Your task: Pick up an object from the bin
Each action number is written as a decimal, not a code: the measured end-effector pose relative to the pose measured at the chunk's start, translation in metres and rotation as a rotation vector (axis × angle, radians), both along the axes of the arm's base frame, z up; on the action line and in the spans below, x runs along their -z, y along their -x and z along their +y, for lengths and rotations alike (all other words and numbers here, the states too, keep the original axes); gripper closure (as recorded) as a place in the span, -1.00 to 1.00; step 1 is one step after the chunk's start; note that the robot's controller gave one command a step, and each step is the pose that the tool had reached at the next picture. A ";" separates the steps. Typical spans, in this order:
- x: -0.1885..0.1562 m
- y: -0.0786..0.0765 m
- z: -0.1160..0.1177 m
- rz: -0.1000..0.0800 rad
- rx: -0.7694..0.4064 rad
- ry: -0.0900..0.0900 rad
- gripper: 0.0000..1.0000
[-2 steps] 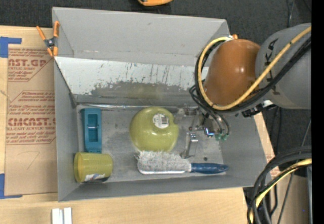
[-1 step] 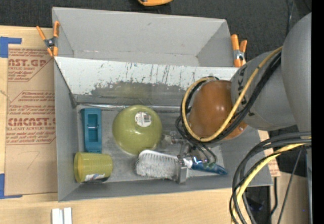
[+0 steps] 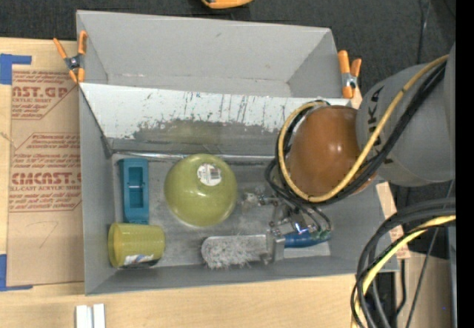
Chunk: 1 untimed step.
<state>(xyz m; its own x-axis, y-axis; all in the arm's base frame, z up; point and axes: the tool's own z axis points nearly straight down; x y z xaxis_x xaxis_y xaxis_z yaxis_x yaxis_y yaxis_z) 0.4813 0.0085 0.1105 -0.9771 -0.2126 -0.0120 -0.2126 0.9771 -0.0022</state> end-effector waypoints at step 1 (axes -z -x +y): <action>0.011 0.002 0.003 0.006 0.281 -0.003 -1.00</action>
Offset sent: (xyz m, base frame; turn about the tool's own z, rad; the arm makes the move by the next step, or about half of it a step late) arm -0.0020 0.0267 -0.0405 -0.1460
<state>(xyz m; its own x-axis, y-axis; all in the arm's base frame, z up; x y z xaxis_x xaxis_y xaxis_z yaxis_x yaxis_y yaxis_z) 0.4791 0.0113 0.0994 -0.9977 0.0671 -0.0065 0.0671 0.9977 0.0009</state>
